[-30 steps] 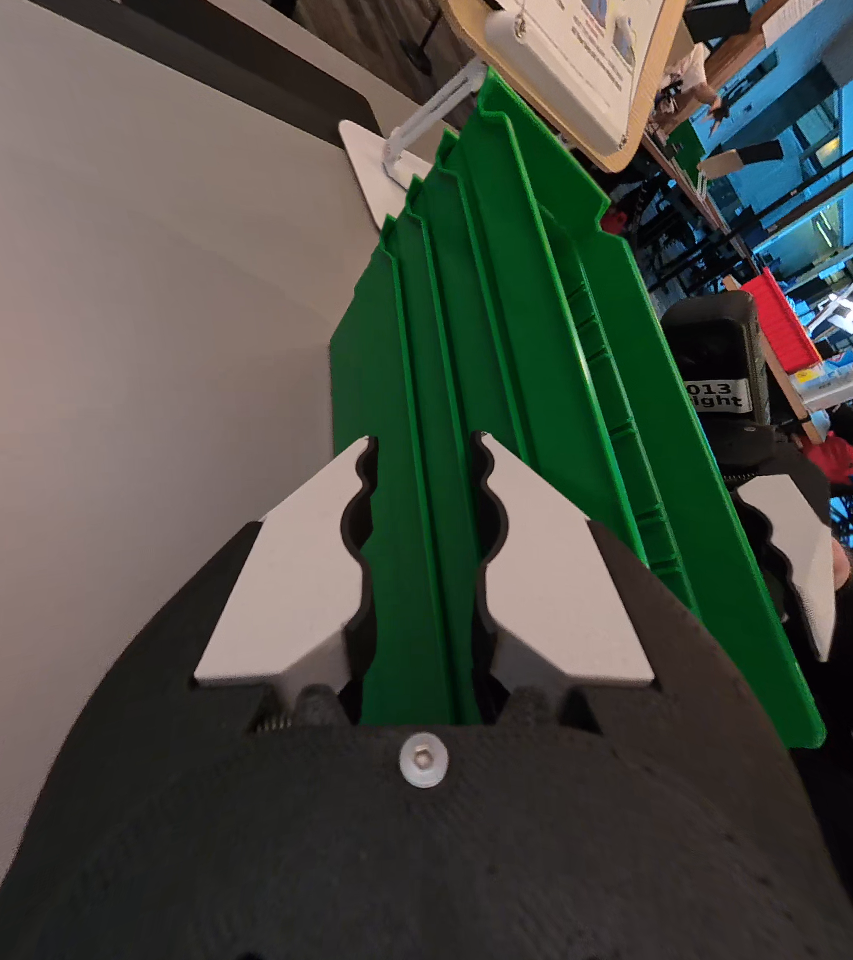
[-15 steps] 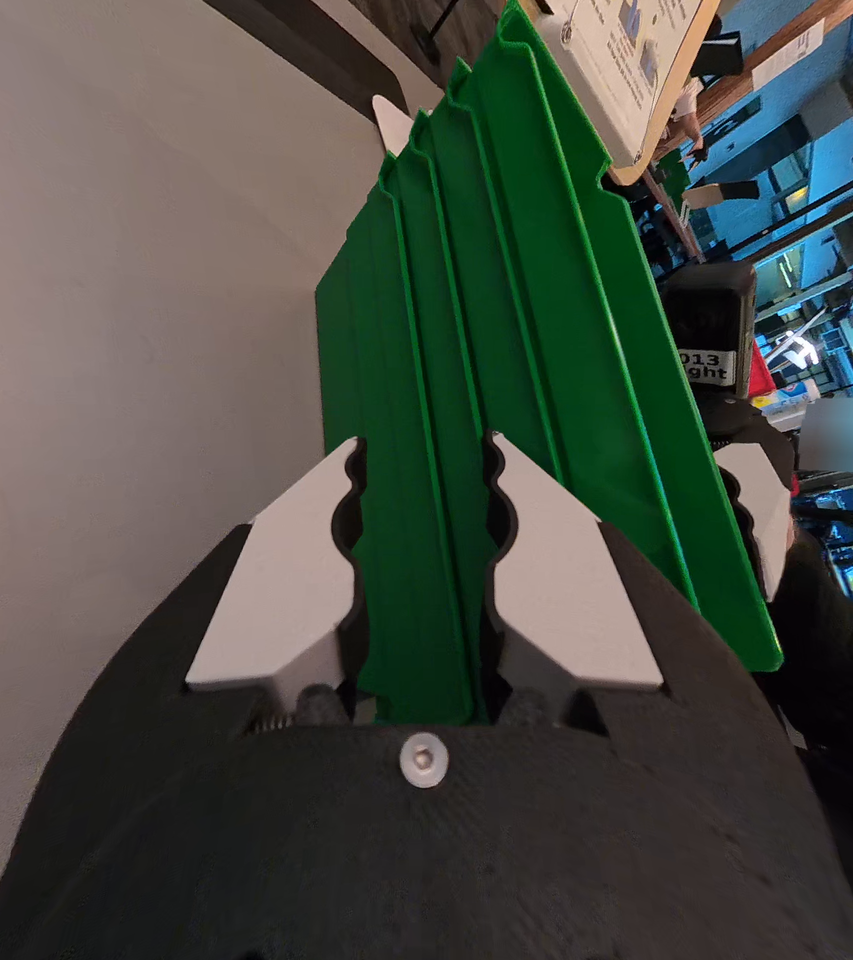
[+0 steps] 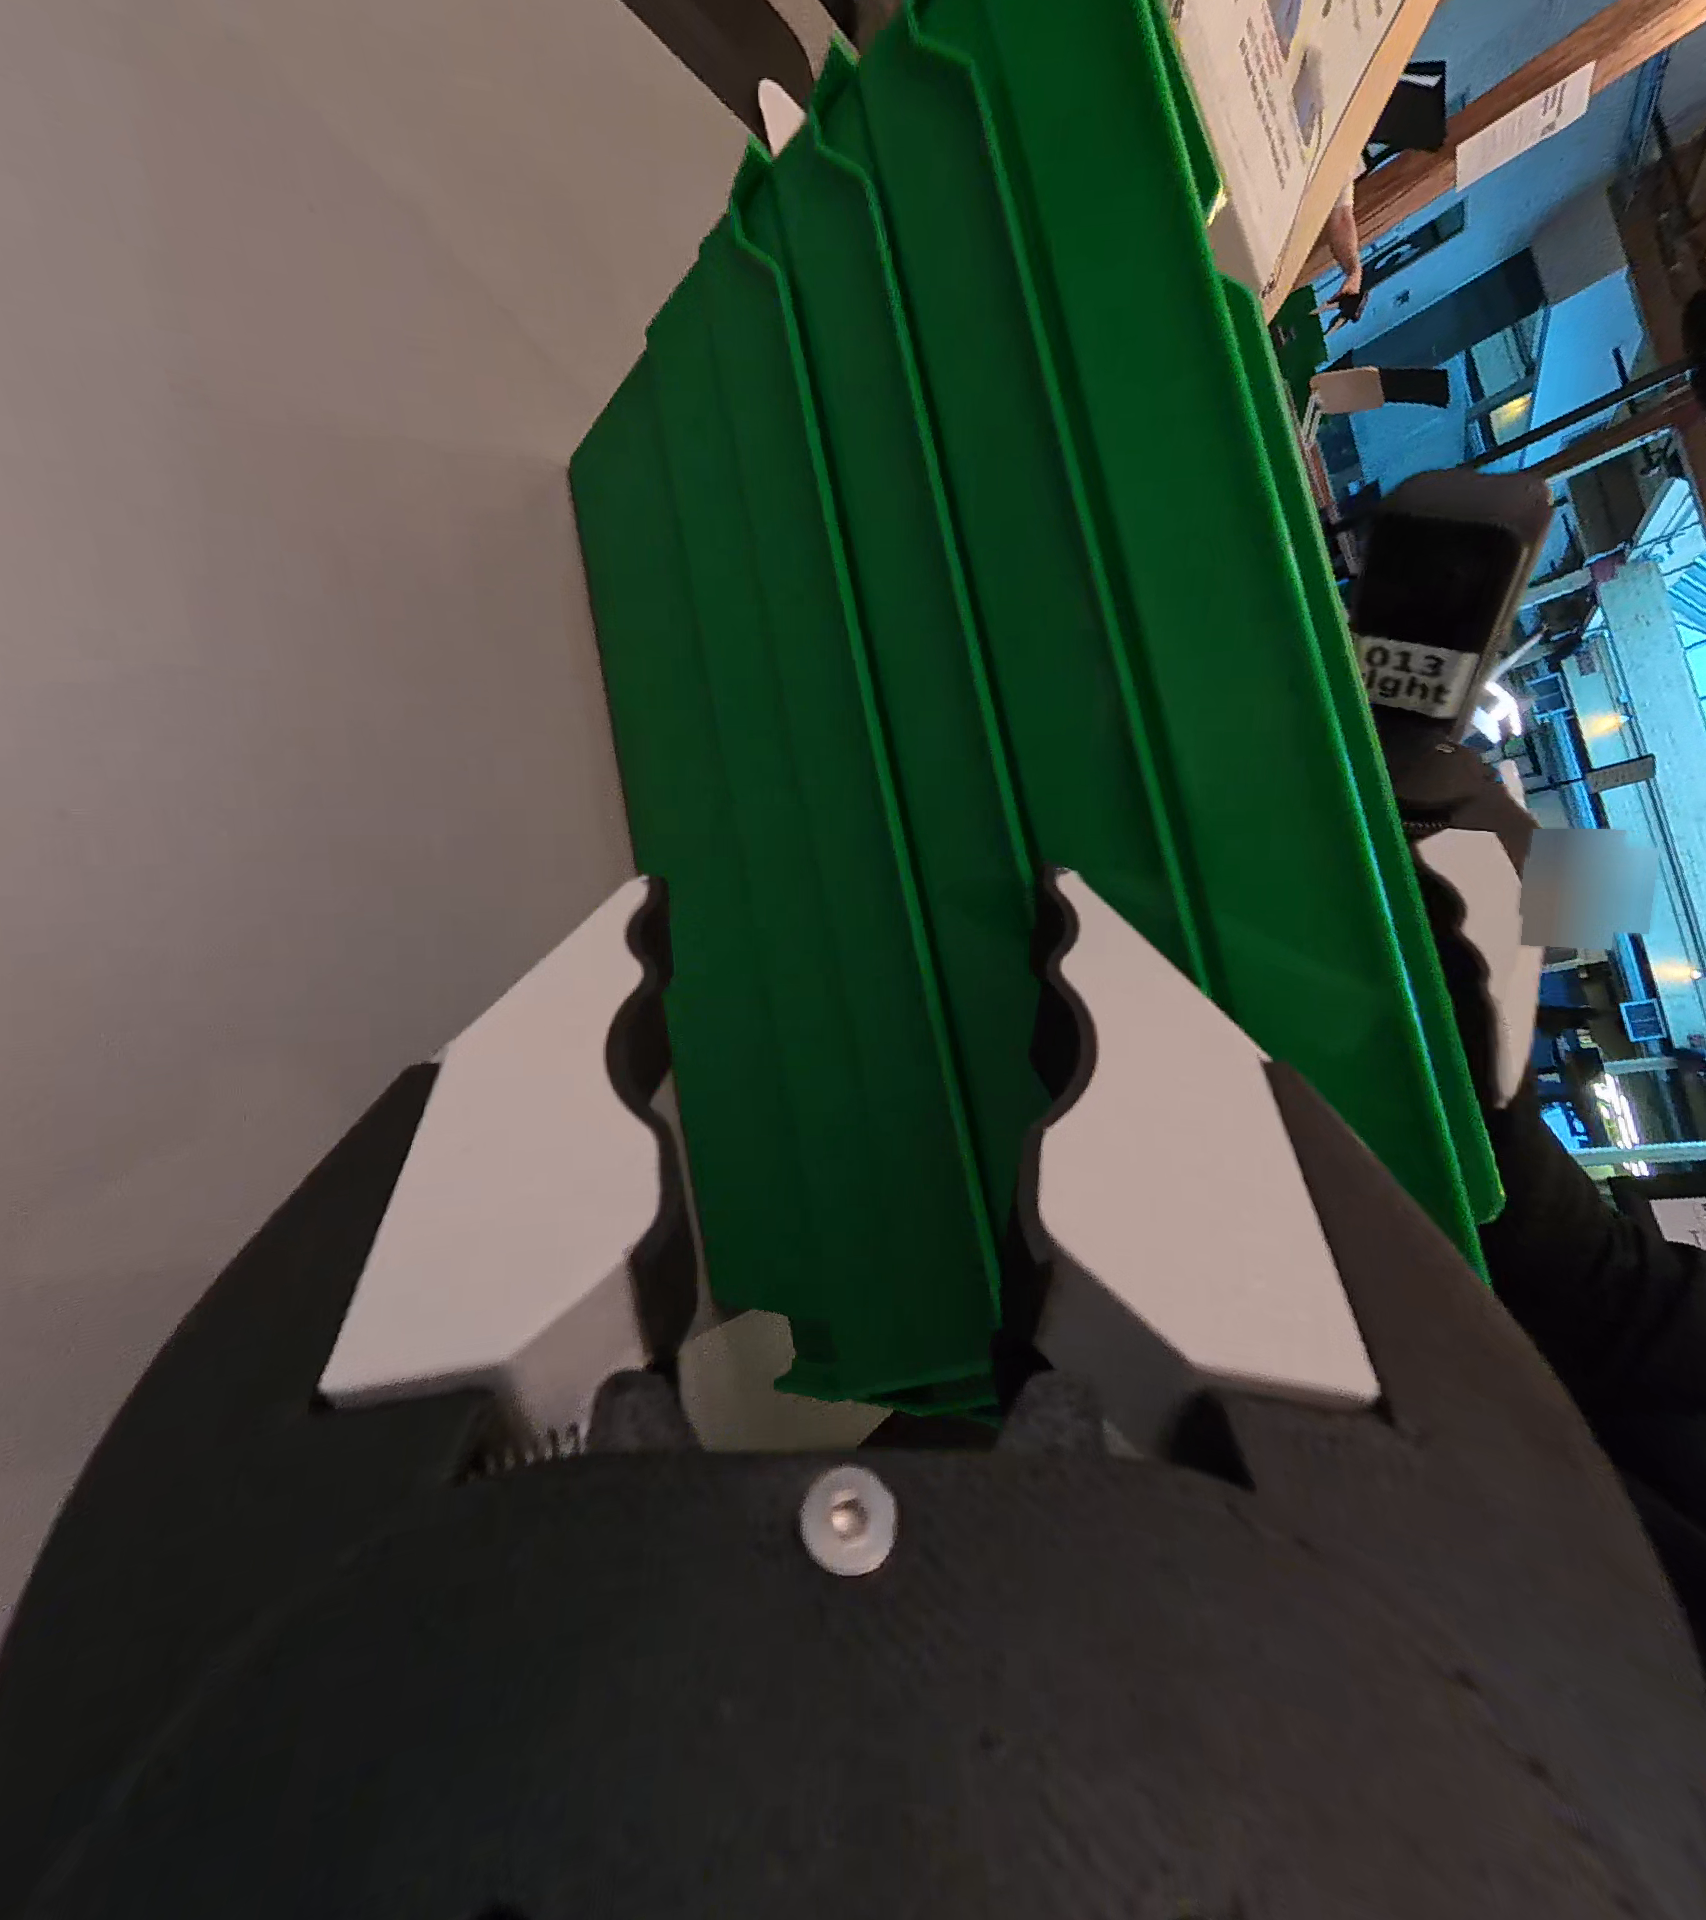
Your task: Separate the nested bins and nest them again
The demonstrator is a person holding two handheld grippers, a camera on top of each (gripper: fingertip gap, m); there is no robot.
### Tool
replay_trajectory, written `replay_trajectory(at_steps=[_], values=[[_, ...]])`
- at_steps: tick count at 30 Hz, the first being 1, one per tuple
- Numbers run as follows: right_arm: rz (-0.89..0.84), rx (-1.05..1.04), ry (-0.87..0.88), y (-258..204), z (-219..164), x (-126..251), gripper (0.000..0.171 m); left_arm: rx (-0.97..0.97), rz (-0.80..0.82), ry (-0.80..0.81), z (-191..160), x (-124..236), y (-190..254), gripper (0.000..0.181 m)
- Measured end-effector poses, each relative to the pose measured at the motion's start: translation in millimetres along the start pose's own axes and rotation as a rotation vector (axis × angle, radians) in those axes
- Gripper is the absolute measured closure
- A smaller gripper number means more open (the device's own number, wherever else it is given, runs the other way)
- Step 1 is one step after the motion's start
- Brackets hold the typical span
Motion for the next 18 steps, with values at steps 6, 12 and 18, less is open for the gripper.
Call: replay_trajectory(at_steps=[6, 12, 18], values=[[-0.178, 0.093, -0.100, -2.0, -35.3, 41.8, 0.032, -0.041, 0.019, 0.084, 16.3, 16.0, 8.6, 0.115], [-0.671, 0.263, -0.406, 32.9, -99.6, 125.0, 0.041, -0.206, 0.083, 0.164, 35.6, 44.6, 45.3, 0.117], [-0.950, 0.317, -0.592, 81.4, -152.0, 160.0, 0.043, -0.391, 0.078, 0.106, 31.8, 45.1, 101.5, 0.128]])
Point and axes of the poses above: each gripper's, where its closed fingertips meet, x back along the fingers, z out of its top, y = z × x across the jaws, the point moved 3 cm from there along x, back along the fingers, and after that the axes turned 5 degrees about x, right-handed, at the moved point
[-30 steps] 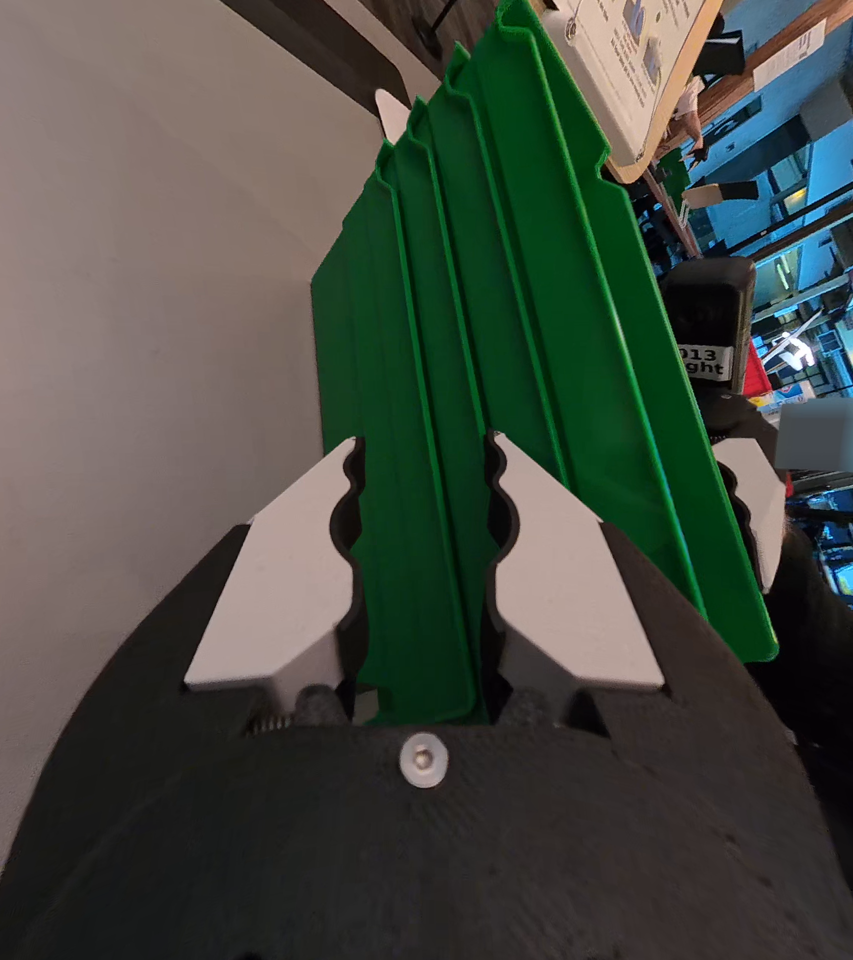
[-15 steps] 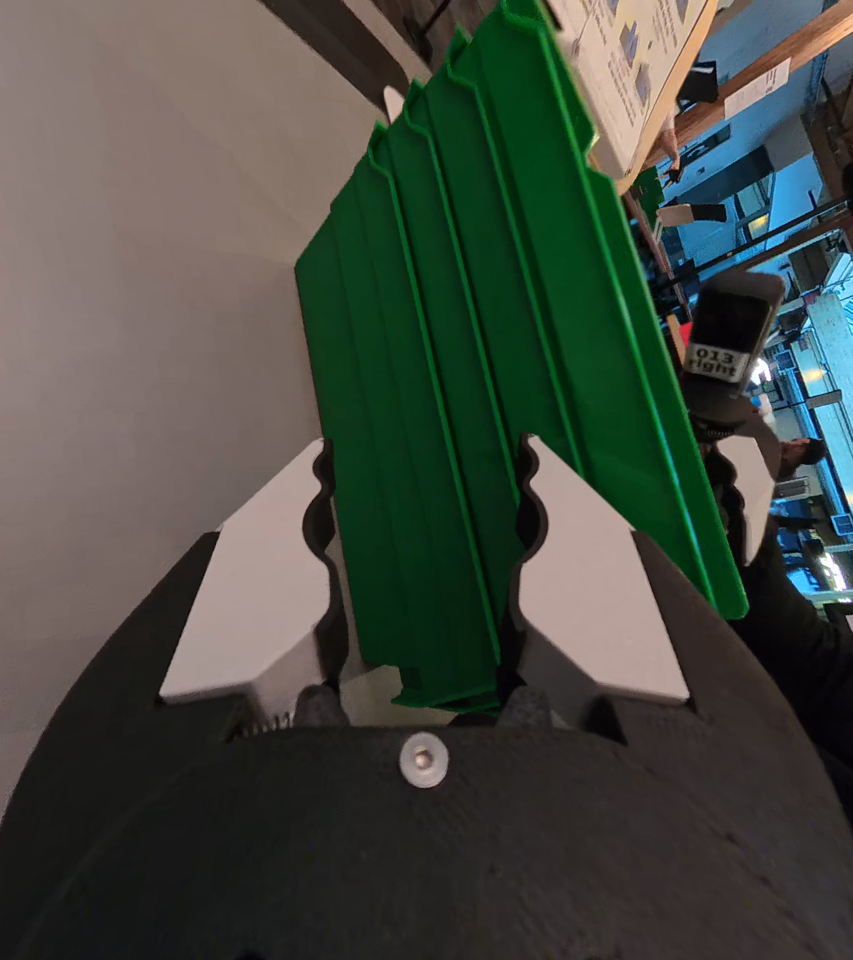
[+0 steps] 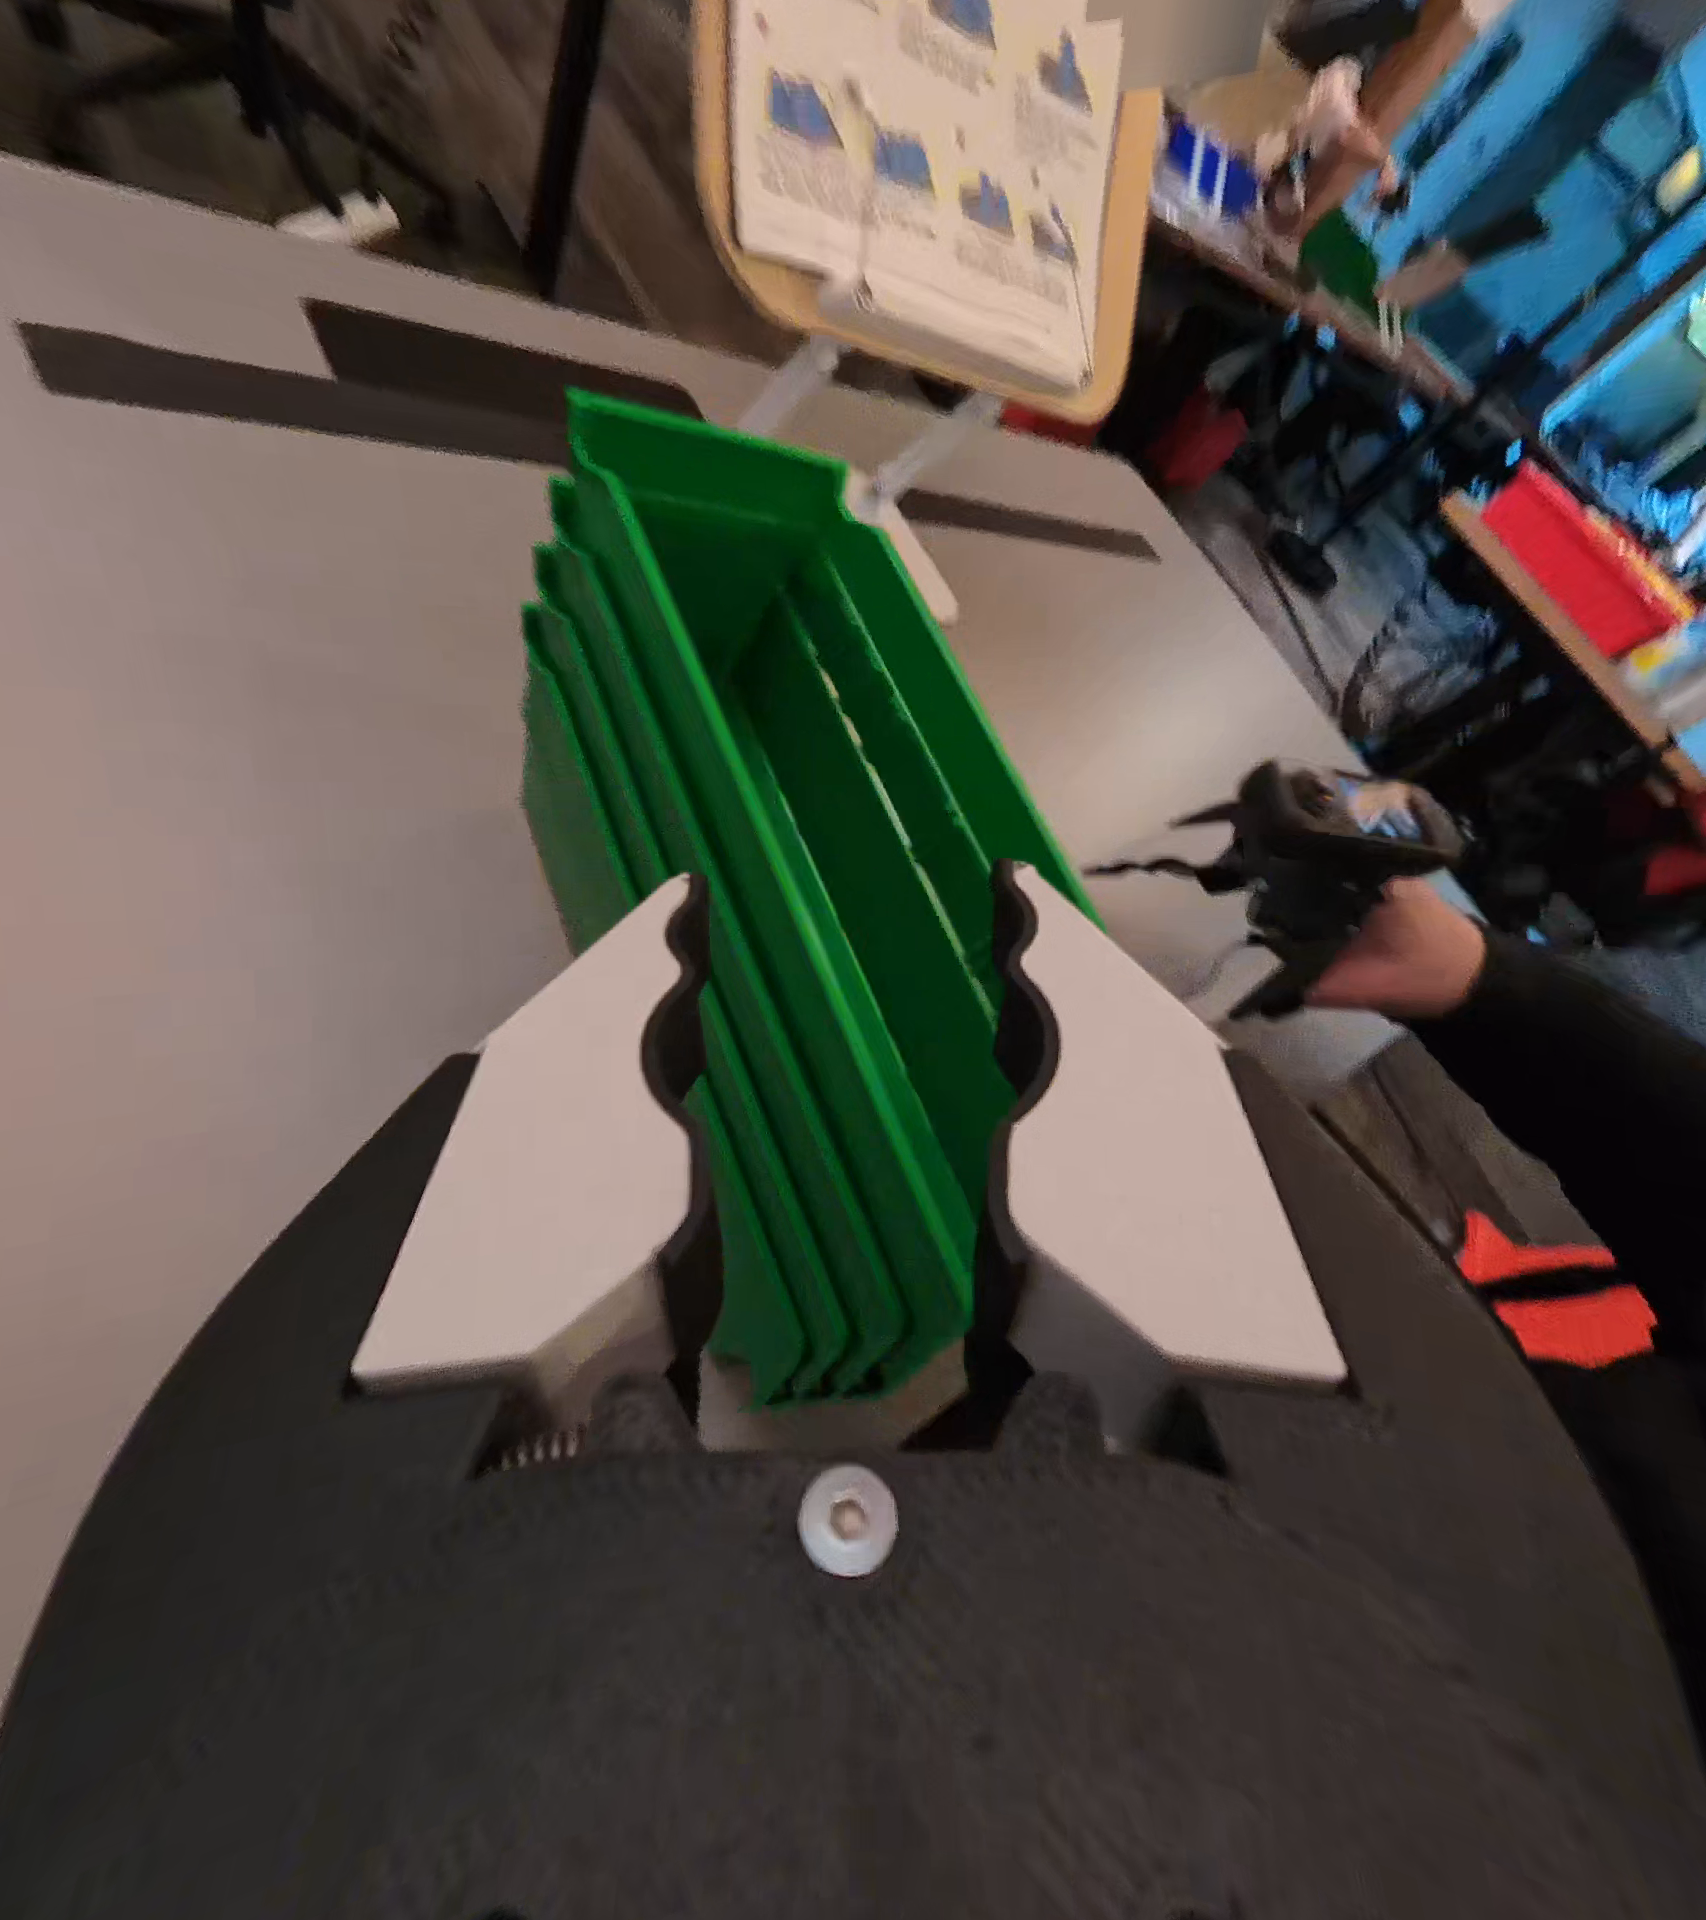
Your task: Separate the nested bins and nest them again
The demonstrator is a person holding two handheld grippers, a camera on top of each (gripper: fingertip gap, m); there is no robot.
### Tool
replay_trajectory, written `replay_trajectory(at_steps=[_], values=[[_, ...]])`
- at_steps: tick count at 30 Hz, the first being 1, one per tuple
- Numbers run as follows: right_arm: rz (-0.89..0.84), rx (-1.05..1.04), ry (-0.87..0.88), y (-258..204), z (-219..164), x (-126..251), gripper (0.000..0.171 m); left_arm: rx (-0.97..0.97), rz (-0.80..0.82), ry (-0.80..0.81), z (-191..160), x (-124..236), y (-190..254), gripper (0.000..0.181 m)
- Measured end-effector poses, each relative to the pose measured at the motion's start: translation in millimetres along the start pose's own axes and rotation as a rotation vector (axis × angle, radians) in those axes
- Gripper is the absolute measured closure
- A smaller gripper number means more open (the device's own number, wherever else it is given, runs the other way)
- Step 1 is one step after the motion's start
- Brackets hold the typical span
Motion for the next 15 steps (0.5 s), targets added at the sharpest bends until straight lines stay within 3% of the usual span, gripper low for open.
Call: replay_trajectory(at_steps=[2, 5, 7, 10, 15], values=[[0.031, -0.024, -0.010, -3.0, -4.9, -16.9, 0.028, -0.035, 0.017, -0.061, -5.5, -5.3, 8.5, 0.132], [0.045, -0.029, 0.012, -3.1, -2.1, -19.2, 0.028, -0.050, -0.010, -0.060, -4.7, -10.6, 18.1, 0.135], [0.039, -0.022, 0.092, -4.3, -0.2, -21.7, 0.018, -0.056, -0.010, -0.075, -6.2, -13.8, 20.2, 0.133], [0.027, -0.045, 0.191, -1.1, 5.2, -25.2, 0.014, -0.070, -0.016, -0.097, -7.5, -19.7, 27.0, 0.121], [0.000, -0.095, 0.230, 1.3, 8.3, -25.1, 0.019, -0.111, 0.031, -0.169, -14.4, -42.2, 40.4, 0.041]])
Point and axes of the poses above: each gripper's, where its closed fingertips meet, x back along the fingers, z out of its top, y = z × x across the jaws, the point moved 3 cm from there along x, back along the fingers, and after that the axes turned 5 degrees about x, right-handed, at the moved point
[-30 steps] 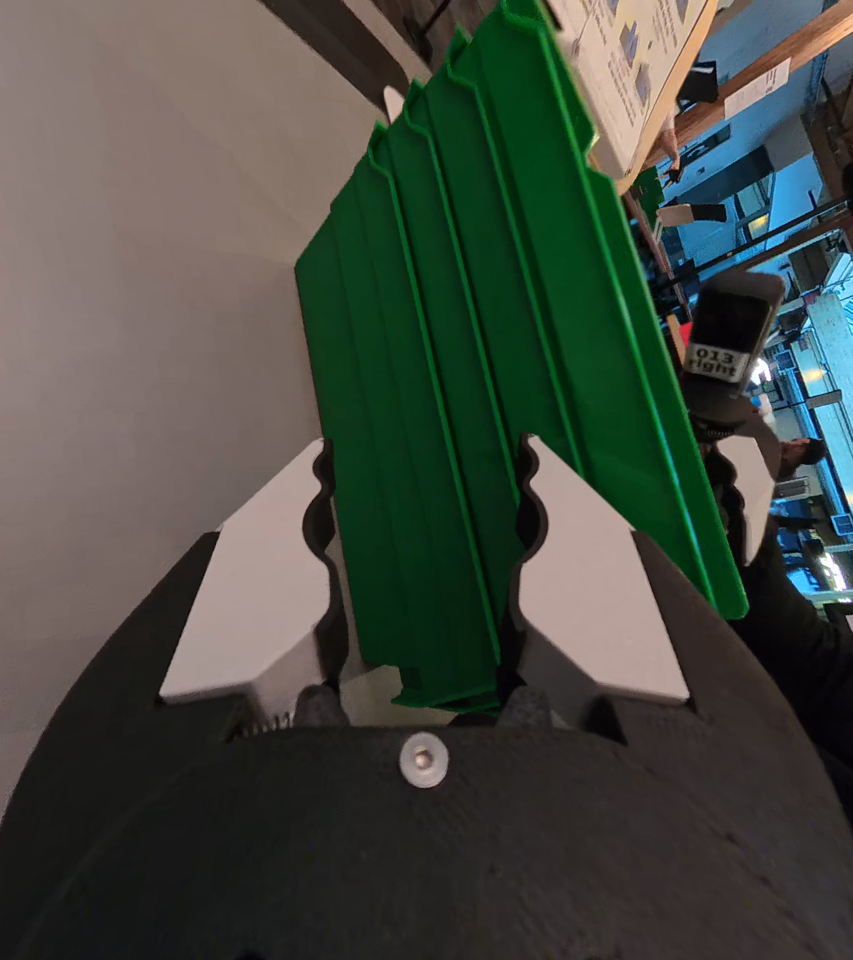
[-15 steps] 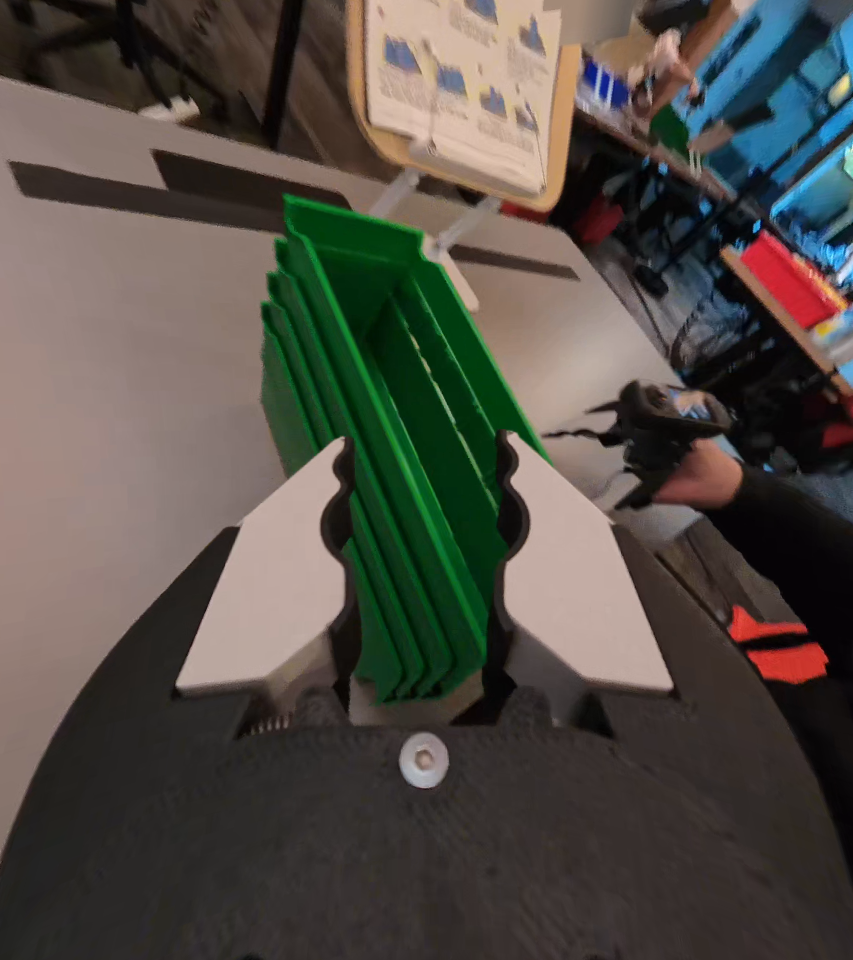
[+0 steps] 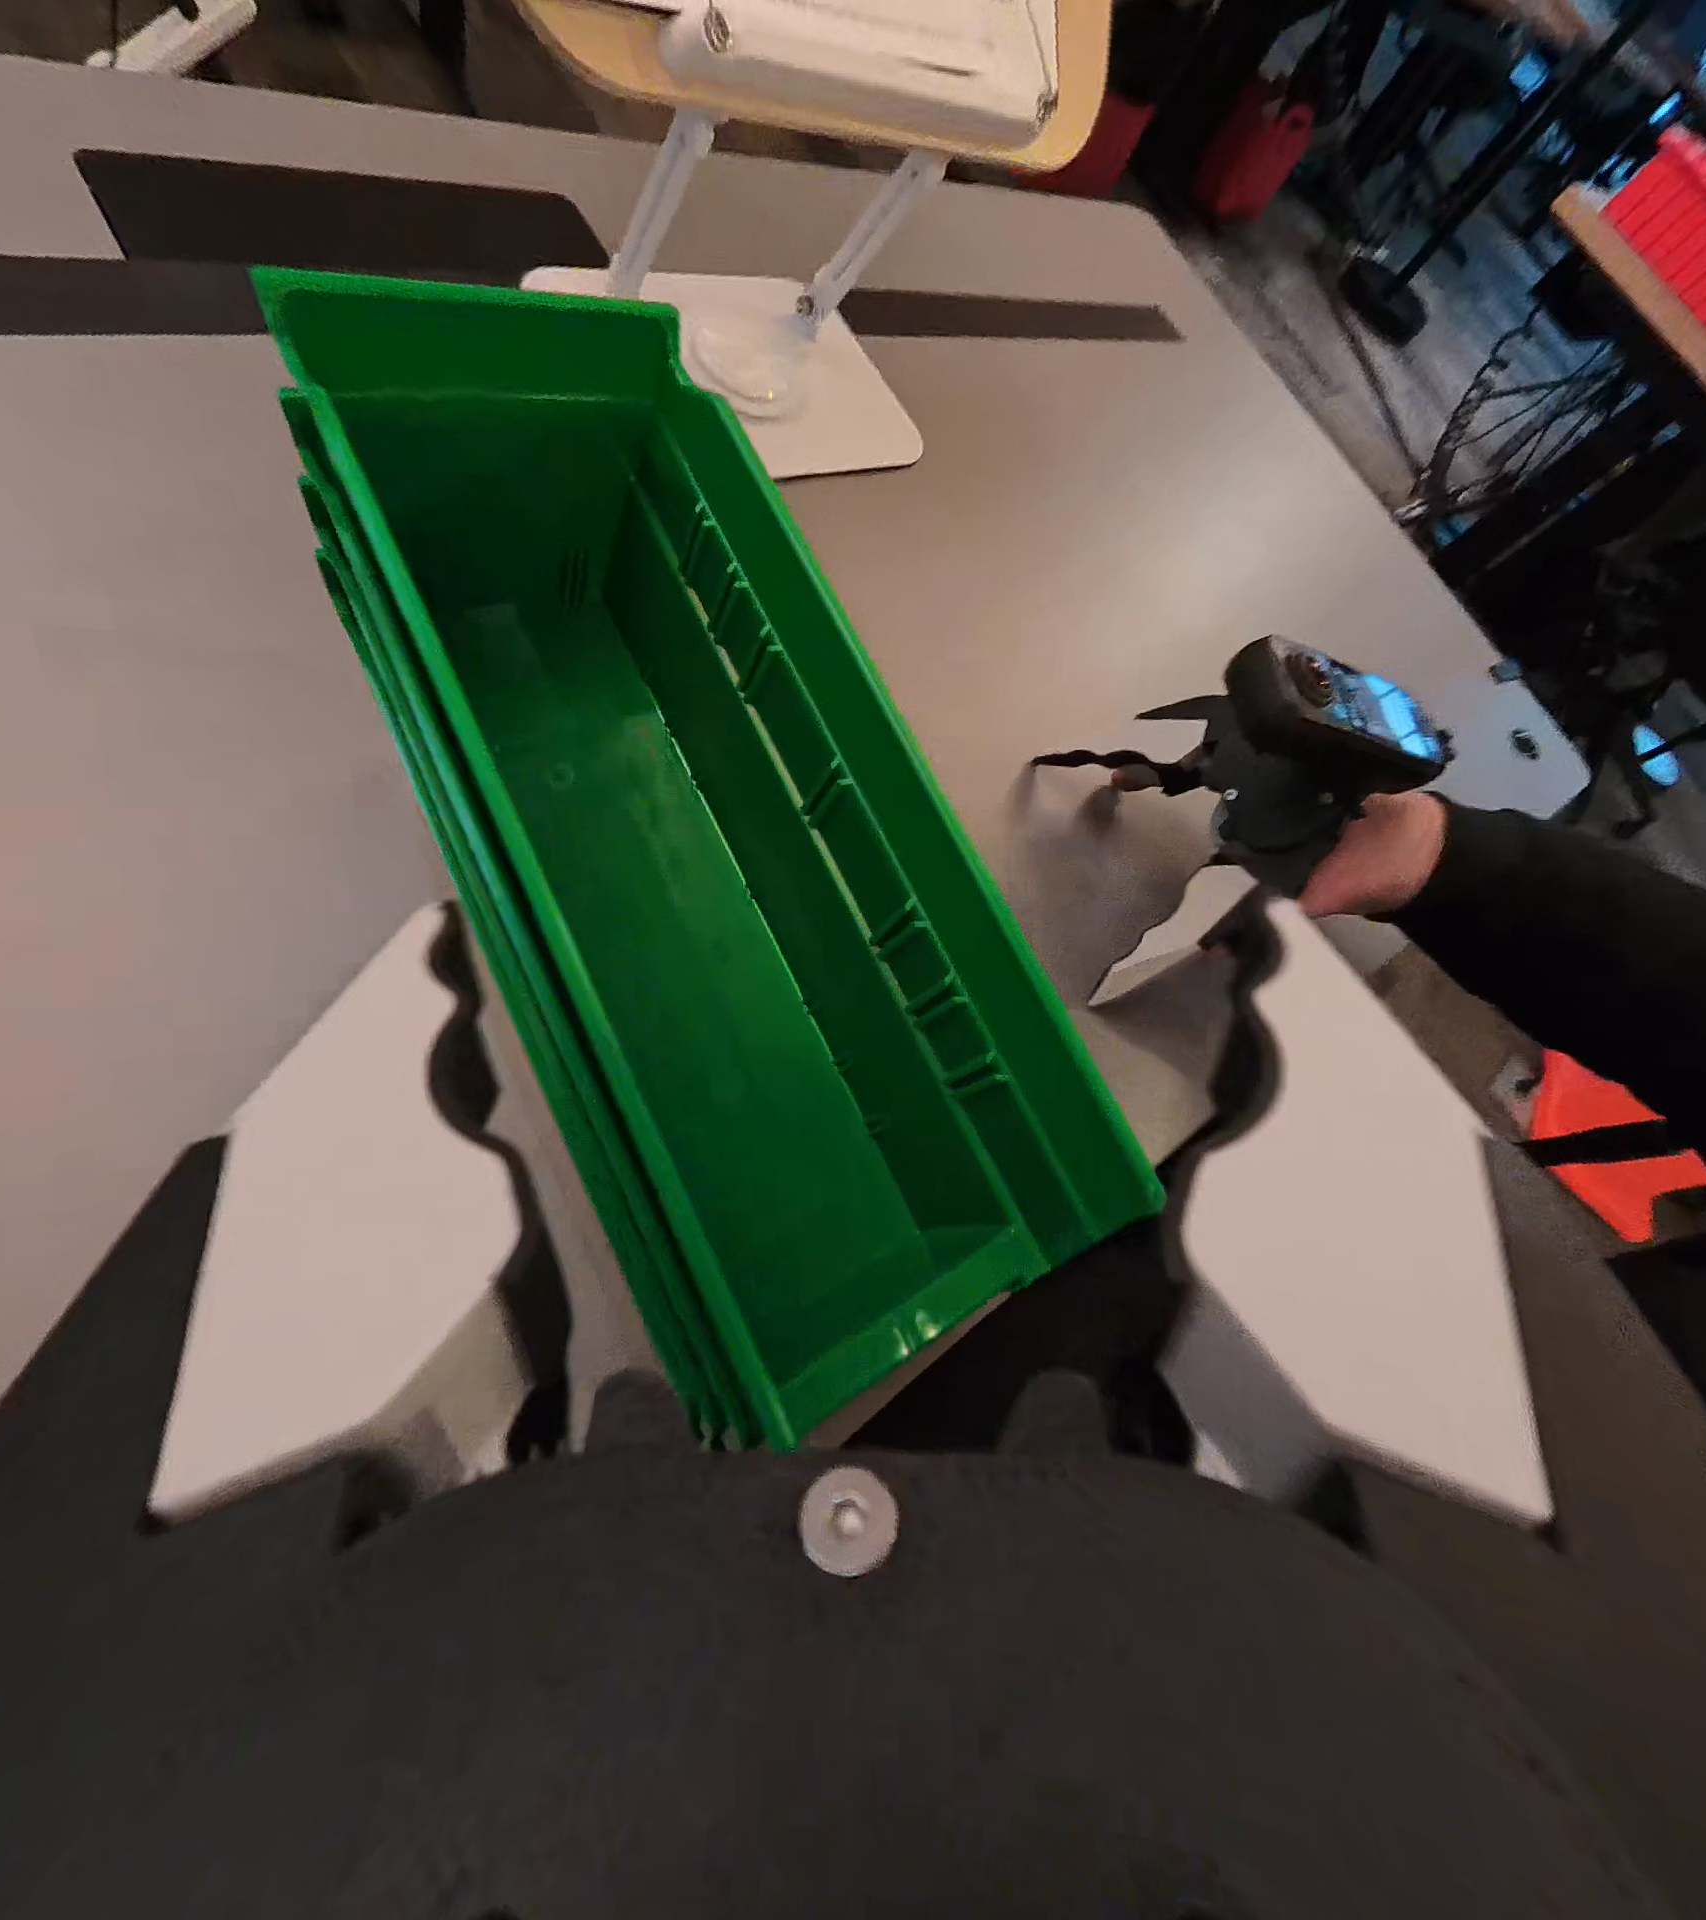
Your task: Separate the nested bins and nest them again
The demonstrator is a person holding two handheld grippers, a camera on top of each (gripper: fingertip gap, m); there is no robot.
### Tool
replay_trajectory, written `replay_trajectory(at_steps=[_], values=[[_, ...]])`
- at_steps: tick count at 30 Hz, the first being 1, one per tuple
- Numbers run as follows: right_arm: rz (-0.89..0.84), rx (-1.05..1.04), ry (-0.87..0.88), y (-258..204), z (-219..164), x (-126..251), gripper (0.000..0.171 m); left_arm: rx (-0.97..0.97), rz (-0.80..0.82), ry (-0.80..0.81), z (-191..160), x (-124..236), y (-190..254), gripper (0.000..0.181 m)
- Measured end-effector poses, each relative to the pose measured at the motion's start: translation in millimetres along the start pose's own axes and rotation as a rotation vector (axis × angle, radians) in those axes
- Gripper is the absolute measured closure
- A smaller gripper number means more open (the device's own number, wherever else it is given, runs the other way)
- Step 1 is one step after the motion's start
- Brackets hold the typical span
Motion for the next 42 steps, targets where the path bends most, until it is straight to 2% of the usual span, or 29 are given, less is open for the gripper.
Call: replay_trajectory(at_steps=[3, 6, 9, 12, 13, 19, 27, 36, 42], values=[[0.014, 0.020, -0.049, -5.5, -7.7, 6.8, 0.026, -0.022, 0.072, -0.040, 1.5, -16.4, 8.6, 0.023], [0.026, 0.016, -0.056, -13.4, -14.3, 15.1, 0.038, -0.043, 0.200, -0.122, -0.9, -33.8, 6.7, 0.024], [0.045, -0.015, -0.036, -21.6, -19.7, 23.0, 0.049, -0.061, 0.342, -0.237, -7.1, -49.6, -4.8, 0.031], [0.048, -0.019, -0.029, -25.2, -23.7, 26.6, 0.052, -0.057, 0.476, -0.313, -12.1, -58.1, -20.8, 0.049], [0.041, -0.012, -0.026, -24.6, -24.3, 26.6, 0.054, -0.048, 0.493, -0.333, -13.9, -60.5, -23.5, 0.049], [0.013, 0.008, -0.017, -20.5, -23.4, 25.2, 0.061, -0.019, 0.492, -0.323, -9.6, -59.5, -26.2, 0.067], [0.007, 0.015, 0.003, -18.9, -22.0, 24.0, 0.063, -0.017, 0.504, -0.272, -4.0, -52.4, -36.4, 0.078], [0.010, 0.022, 0.027, -17.7, -20.1, 22.8, 0.064, 0.004, 0.477, -0.211, 2.6, -45.3, -42.1, 0.078], [0.013, 0.027, 0.029, -17.1, -20.0, 22.6, 0.064, -0.010, 0.469, -0.131, 19.5, -30.5, -33.9, 0.076]])
Point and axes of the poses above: each gripper's, where its closed fingertips meet, x back along the fingers, z out of its top, y = z × x across the jaws, the point moved 3 cm from there along x, back along the fingers, and after that the axes turned 5 degrees about x, right-handed, at the moved point
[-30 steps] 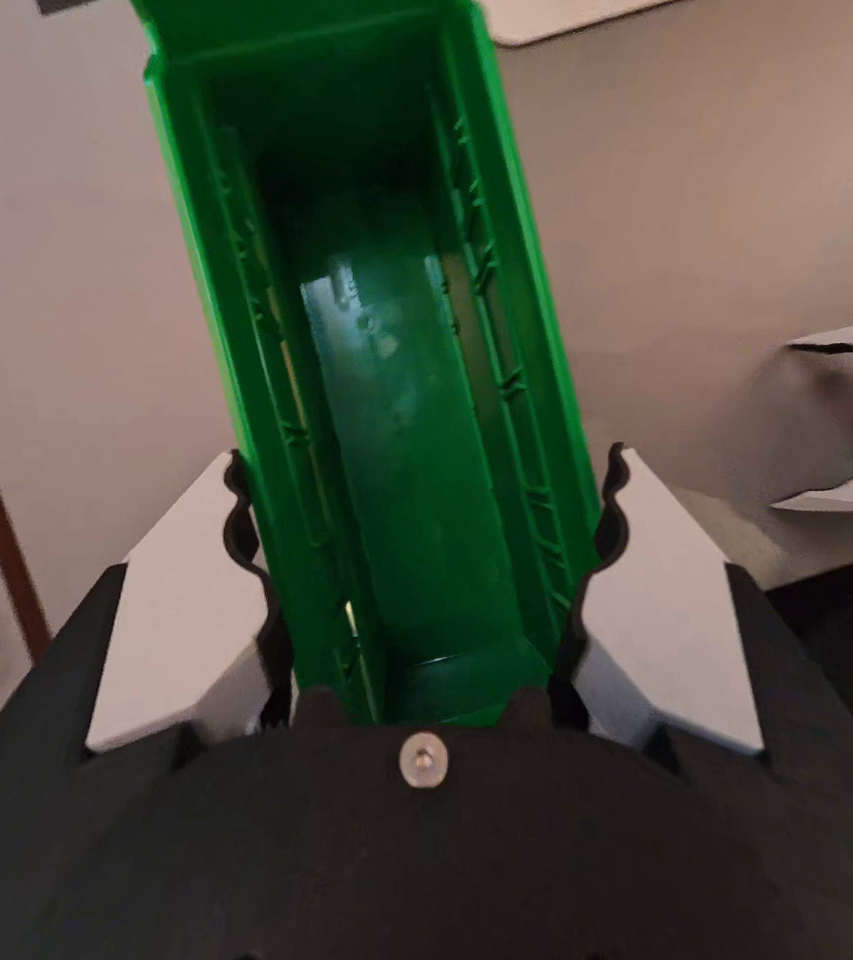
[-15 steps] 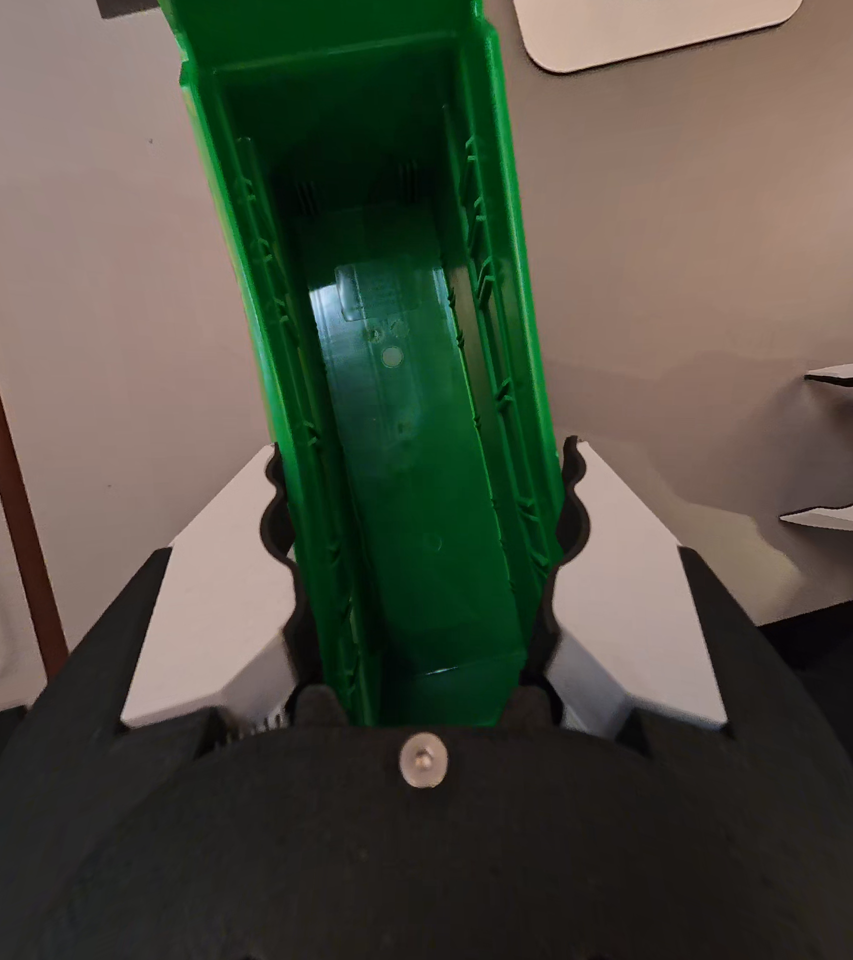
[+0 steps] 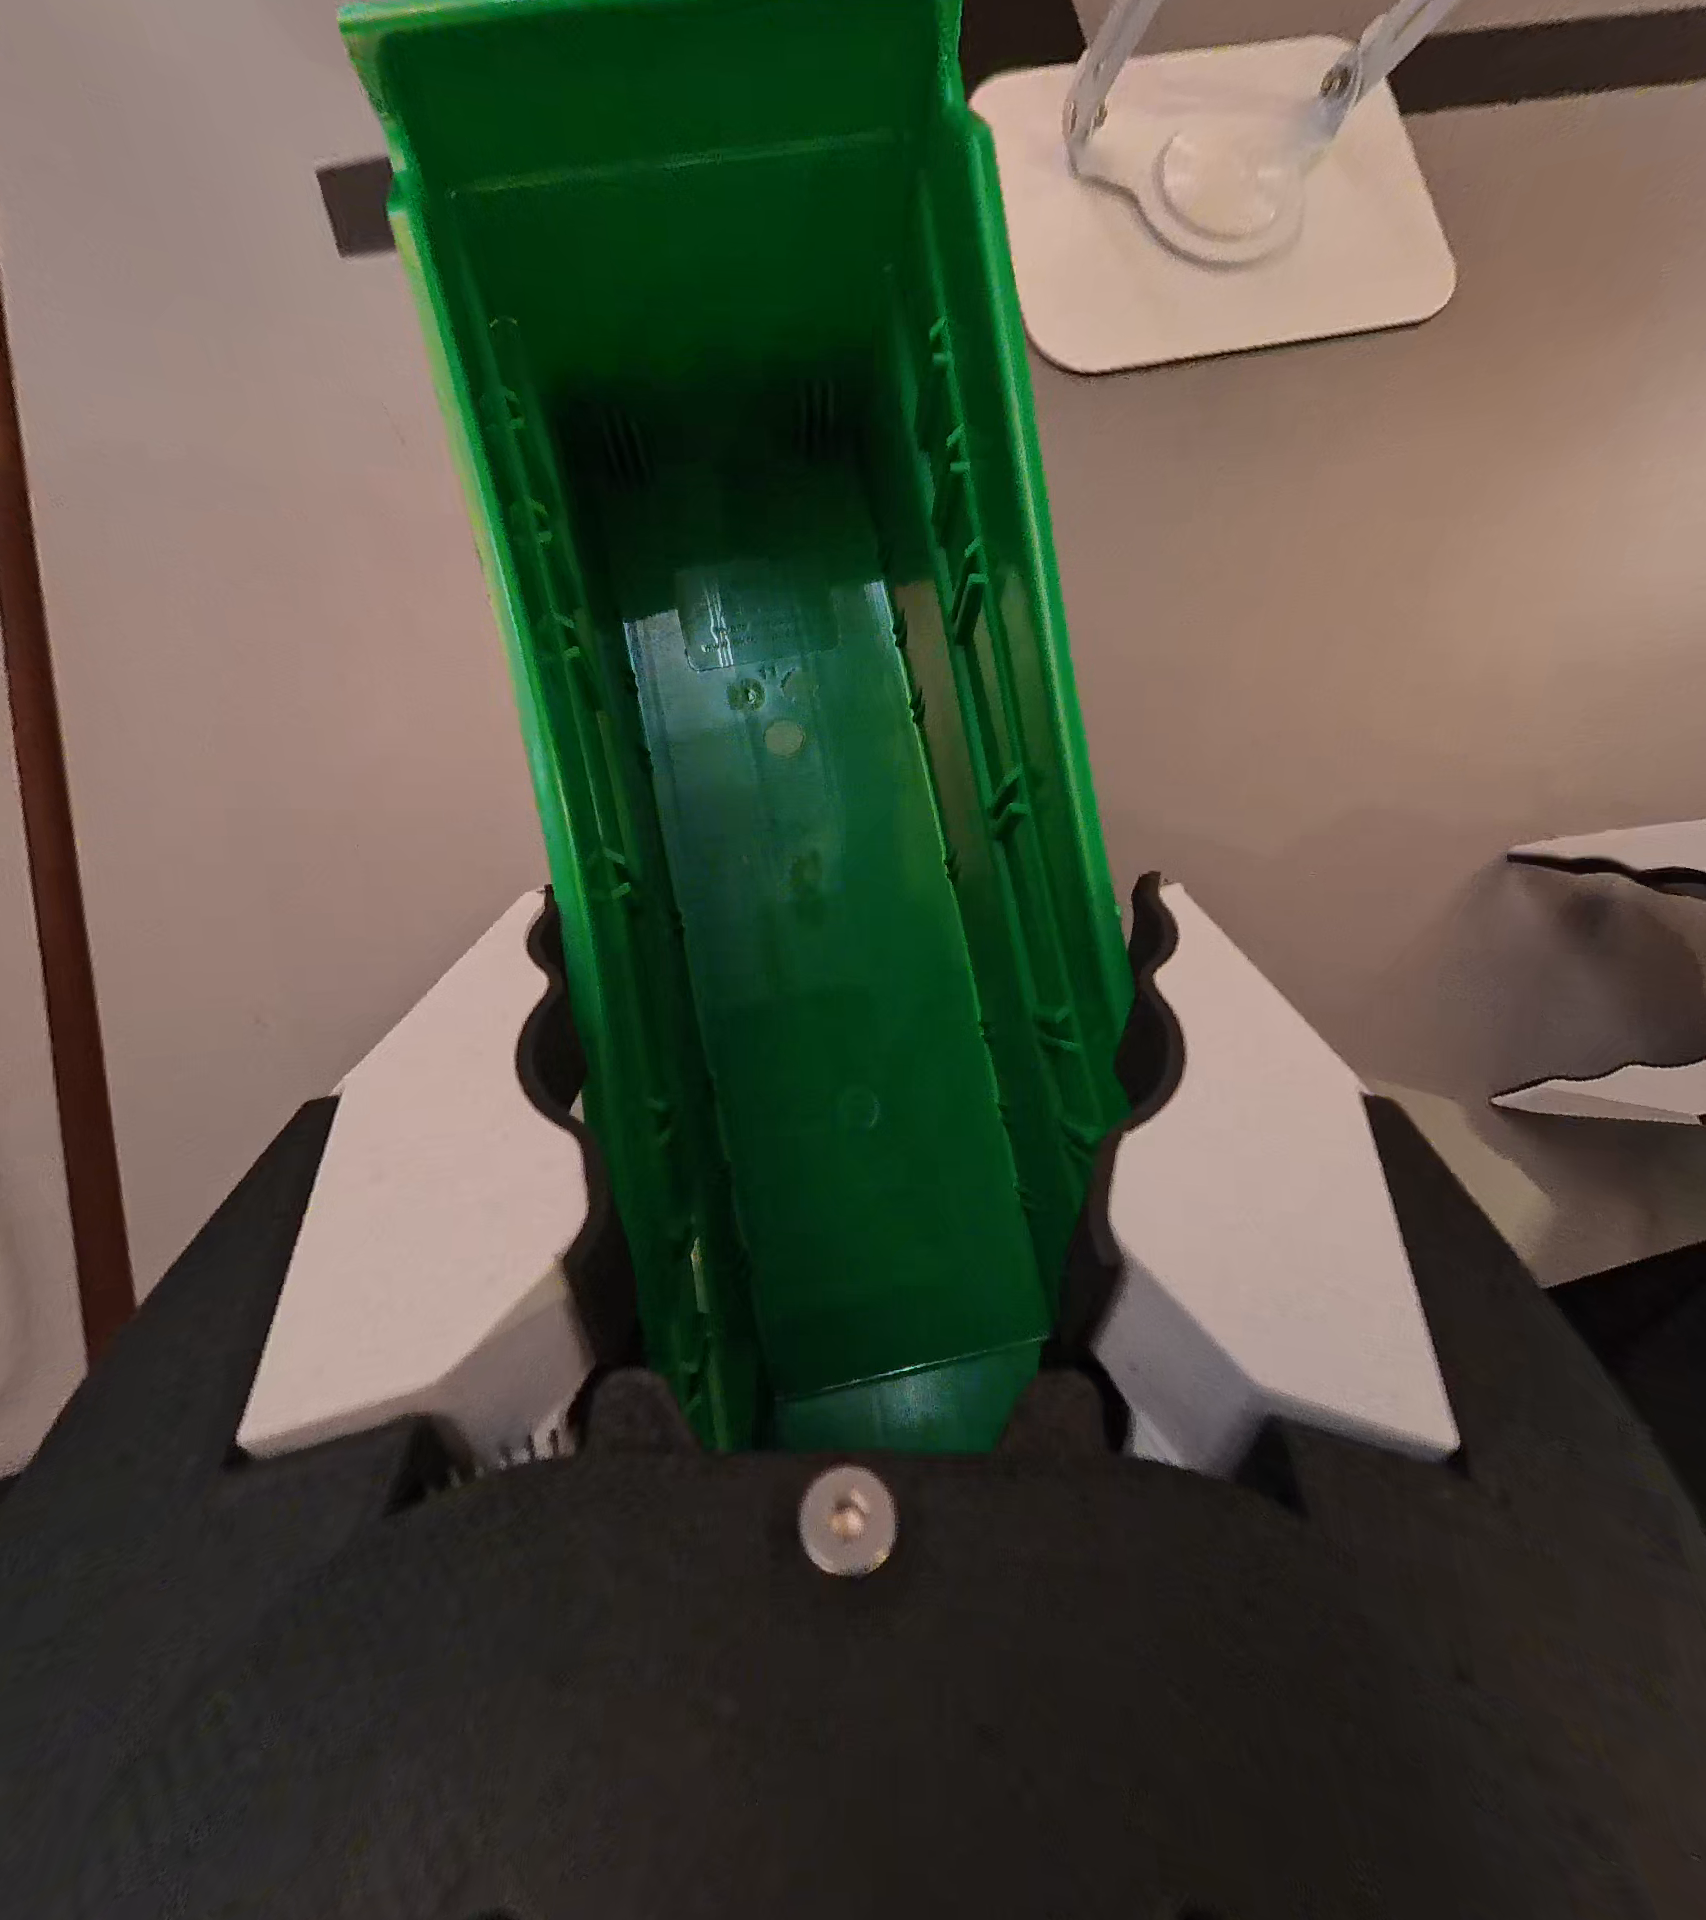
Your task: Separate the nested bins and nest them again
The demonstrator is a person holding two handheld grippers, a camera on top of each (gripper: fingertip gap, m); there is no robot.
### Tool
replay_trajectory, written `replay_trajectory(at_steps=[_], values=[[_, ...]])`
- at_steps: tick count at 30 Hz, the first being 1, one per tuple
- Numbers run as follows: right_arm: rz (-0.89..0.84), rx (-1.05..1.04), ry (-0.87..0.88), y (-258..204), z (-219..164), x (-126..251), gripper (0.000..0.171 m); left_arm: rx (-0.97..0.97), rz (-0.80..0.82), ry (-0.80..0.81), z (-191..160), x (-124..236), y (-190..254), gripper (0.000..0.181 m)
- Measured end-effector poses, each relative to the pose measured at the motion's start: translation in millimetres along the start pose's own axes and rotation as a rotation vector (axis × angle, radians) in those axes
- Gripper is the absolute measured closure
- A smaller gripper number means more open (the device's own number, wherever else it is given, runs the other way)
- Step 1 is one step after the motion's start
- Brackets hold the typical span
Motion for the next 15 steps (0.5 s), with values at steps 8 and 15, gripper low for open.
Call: replay_trajectory(at_steps=[8, 15], values=[[0.025, -0.025, 0.013, 2.7, 0.2, 2.1, 0.067, -0.032, 0.034, 0.110, 20.0, 39.6, 9.5, 0.075], [0.004, -0.135, 0.131, 30.9, 6.9, 27.3, 0.067, -0.164, -0.003, 0.242, 54.3, 74.0, 85.2, 0.074]])
Point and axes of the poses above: each gripper's, where its closed fingertips meet, x back along the fingers, z out of its top, y = z × x across the jaws, the point moved 3 cm from there along x, back along the fingers, and after that the axes turned 5 degrees about x, right-handed, at the moved point
